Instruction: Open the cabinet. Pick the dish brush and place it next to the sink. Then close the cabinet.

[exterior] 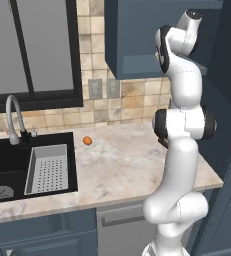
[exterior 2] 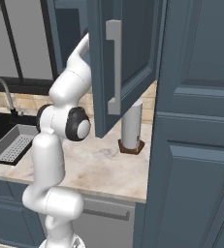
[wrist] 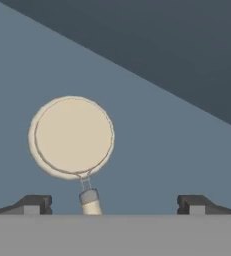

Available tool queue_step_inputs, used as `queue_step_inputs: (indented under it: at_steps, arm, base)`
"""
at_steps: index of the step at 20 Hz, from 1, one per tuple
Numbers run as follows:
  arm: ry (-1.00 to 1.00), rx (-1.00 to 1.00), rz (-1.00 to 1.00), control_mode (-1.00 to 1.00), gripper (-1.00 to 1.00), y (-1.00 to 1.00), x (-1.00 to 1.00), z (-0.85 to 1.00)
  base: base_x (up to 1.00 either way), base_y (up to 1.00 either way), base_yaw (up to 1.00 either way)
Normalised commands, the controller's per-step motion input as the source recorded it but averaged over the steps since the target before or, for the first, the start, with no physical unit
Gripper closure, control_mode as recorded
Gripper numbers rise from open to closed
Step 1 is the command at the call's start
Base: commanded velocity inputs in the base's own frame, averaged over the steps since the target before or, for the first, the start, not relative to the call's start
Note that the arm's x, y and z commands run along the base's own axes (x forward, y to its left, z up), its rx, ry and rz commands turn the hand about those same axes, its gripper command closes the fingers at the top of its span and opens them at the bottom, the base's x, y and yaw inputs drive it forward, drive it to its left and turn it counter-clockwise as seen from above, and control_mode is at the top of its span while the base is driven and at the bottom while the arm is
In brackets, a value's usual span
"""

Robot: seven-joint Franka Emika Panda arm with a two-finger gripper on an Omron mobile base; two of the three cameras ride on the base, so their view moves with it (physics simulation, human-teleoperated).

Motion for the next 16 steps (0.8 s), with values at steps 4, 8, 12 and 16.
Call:
queue_step_inputs:
  at_steps: [4,8,12,16]
  arm:
    - [0.06,0.0,0.0,-1.0,-1.0,-0.12,0.12,-0.01]
    - [0.09,0.0,0.0,-1.0,-1.0,-0.09,0.12,-0.17]
    - [0.05,0.0,0.0,-1.0,-1.0,-0.01,0.01,-0.44]
    - [0.0,0.0,0.0,-1.0,-1.0,0.0,0.0,-0.63]
  base:
    - [0.0,0.0,0.0]
    - [0.0,0.0,0.0]
    - [0.0,0.0,0.0]
    - [0.0,0.0,0.0]
